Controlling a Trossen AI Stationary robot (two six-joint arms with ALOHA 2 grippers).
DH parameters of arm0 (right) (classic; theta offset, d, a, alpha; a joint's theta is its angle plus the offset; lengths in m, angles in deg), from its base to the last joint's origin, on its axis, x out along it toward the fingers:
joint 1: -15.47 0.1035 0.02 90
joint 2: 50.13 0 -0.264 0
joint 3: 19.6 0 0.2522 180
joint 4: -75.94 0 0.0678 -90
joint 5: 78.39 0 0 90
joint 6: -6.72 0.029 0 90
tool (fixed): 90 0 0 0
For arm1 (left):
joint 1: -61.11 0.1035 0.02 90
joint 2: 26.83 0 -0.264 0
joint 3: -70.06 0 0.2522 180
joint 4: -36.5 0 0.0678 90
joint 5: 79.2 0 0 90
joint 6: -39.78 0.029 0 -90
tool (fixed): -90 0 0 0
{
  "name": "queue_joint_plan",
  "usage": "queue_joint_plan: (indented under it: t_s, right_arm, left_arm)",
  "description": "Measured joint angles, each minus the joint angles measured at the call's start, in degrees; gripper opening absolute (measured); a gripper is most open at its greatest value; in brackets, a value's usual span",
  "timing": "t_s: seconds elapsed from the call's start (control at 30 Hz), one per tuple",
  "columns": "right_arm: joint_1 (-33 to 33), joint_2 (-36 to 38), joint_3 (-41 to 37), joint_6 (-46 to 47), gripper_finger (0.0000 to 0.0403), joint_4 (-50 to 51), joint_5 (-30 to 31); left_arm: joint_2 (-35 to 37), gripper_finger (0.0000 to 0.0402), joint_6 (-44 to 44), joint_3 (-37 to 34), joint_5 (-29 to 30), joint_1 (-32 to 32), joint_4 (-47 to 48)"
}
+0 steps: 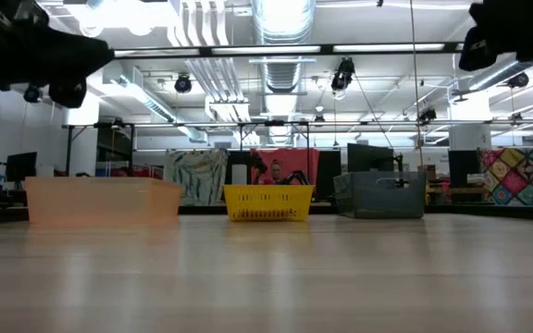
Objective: Sort crayons
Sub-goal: Return to Home Position
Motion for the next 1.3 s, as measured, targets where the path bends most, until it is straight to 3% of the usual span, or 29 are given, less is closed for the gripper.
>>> queue_joint_plan:
  t_s: [0.13,0.3,0.5,0.63,1.3]
  right_arm:
    - [-0.02,0.09,-3.98,-0.66,0.0061,-2.54,-0.03]
    - [-0.02,-0.51,-4.02,-4.29,0.0061,1.16,0.87]
    - [-0.02,-0.74,-4.02,-8.7,0.0063,3.61,3.53]
    - [-0.04,-0.75,-4.02,-9.18,0.0063,5.79,6.22]
    - [-0.04,-0.74,-4.02,-9.18,0.0068,6.12,6.21]
  left_arm:
    - [-0.88,0.0074,-3.45,-0.04,-0.27,0.03,2.58]
    - [-1.01,0.0074,-2.67,-0.04,-0.24,0.03,2.49]
    - [-1.15,0.0074,-5.93,-0.01,5.06,0.07,3.25]
    - [-1.67,0.0074,-6.32,0.4,5.13,0.05,3.8]
    - [-3.58,0.0074,-6.33,0.55,5.13,0.05,3.83]
